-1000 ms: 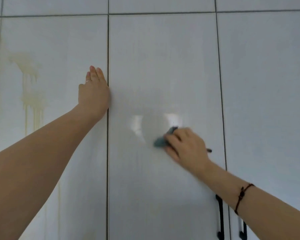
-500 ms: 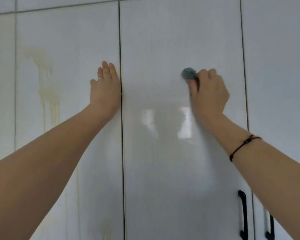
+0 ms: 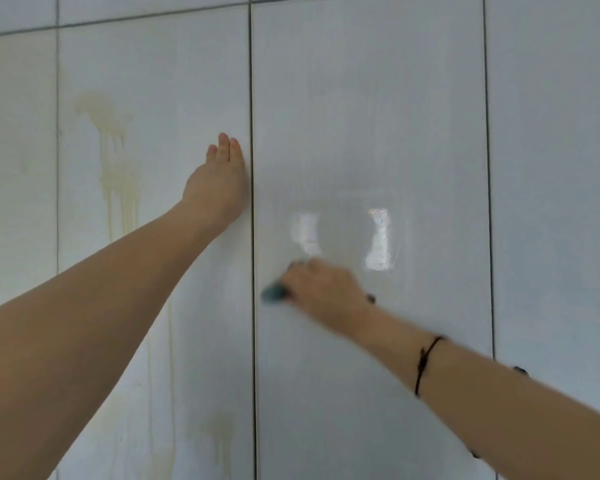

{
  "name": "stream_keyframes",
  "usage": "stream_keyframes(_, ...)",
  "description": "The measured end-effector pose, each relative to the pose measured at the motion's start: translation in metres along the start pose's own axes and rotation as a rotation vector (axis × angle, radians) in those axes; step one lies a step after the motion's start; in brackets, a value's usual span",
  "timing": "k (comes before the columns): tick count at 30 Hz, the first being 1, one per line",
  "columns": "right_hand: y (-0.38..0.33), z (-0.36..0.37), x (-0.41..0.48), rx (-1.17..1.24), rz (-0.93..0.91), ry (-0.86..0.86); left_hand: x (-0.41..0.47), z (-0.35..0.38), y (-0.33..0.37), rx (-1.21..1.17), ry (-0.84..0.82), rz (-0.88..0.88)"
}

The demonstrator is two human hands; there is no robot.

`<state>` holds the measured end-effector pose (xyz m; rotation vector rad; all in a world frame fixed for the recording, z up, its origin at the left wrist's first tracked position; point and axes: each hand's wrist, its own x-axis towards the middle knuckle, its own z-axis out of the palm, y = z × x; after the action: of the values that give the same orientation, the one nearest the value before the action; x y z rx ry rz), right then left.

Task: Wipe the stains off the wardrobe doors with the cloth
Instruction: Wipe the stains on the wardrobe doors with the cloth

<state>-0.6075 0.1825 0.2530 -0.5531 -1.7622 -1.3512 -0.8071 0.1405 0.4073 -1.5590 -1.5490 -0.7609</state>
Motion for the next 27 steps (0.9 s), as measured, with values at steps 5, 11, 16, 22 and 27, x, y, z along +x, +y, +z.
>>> stream_keyframes(5, 0.126, -0.053, 0.077, -0.232, 0.505, 0.163, -0.043, 0.043, 0.018, 0.033, 0.086, 0.049)
stream_keyframes(11, 0.115, -0.073, -0.035, -0.183, 0.676, 0.207, -0.039, 0.055, 0.024, 0.086, 0.153, -0.022)
stream_keyframes(16, 0.032, -0.065, -0.137, -0.078, 0.388, 0.032, -0.04, 0.064, 0.032, 0.03, 0.191, -0.07)
stream_keyframes(22, 0.114, -0.108, -0.088, -0.226, 0.388, -0.112, -0.044, 0.057, 0.026, -0.006, 0.188, -0.017)
stream_keyframes(27, 0.156, -0.112, -0.039, -0.203, 0.852, 0.193, -0.045, 0.06, 0.027, -0.005, 0.181, -0.038)
